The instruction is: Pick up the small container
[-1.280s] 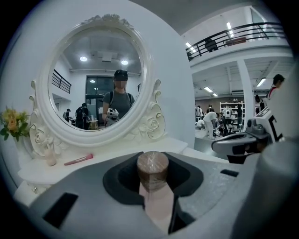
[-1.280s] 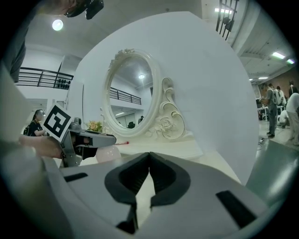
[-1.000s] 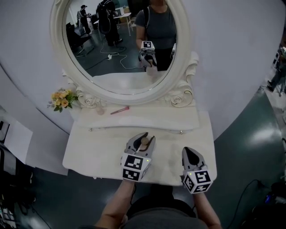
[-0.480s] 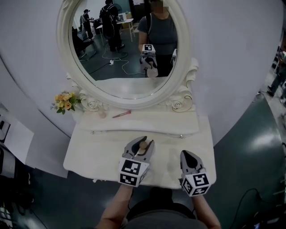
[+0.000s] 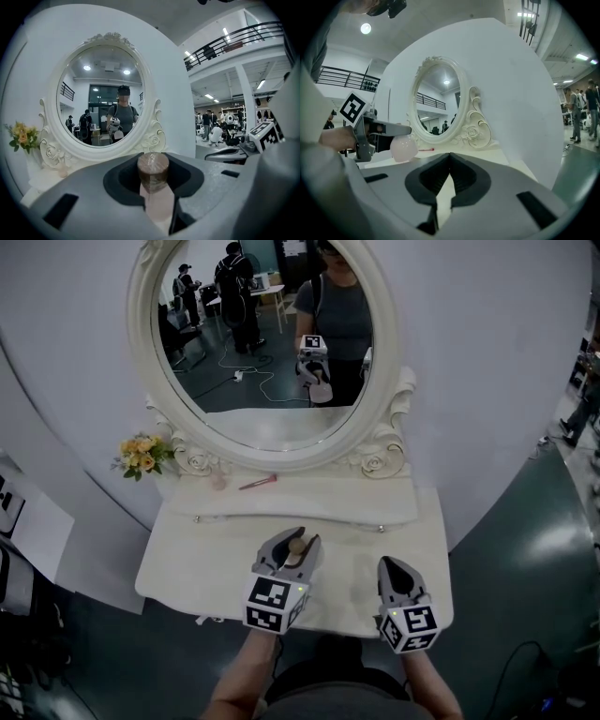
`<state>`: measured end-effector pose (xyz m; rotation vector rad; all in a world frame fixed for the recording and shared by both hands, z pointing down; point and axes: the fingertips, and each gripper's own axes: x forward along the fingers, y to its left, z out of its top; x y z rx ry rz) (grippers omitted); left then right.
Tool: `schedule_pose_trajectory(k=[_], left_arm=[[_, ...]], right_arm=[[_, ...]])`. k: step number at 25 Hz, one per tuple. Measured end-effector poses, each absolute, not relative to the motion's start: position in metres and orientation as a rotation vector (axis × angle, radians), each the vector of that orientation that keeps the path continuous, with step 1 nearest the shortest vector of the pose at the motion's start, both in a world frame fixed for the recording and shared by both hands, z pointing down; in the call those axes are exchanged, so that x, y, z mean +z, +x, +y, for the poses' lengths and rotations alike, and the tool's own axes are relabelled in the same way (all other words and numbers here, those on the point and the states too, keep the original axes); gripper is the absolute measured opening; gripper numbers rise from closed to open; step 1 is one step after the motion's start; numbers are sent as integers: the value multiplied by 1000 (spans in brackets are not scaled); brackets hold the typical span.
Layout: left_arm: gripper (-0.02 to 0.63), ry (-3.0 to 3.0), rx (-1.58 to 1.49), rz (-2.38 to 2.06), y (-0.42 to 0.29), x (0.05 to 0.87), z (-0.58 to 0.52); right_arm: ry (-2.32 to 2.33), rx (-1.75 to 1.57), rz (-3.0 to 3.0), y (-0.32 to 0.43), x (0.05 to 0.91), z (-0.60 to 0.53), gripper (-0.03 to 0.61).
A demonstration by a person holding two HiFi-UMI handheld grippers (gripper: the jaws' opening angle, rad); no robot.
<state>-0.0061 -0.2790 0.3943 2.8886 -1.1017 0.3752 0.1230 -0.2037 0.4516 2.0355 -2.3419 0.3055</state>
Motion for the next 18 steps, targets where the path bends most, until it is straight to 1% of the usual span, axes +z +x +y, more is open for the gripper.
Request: schedule_pose_trajectory(k=[18], left_arm=[[114,2861,380,-1119,-8,396,-280]], right_arm=[[2037,280,-2325,127,448,-203,3]])
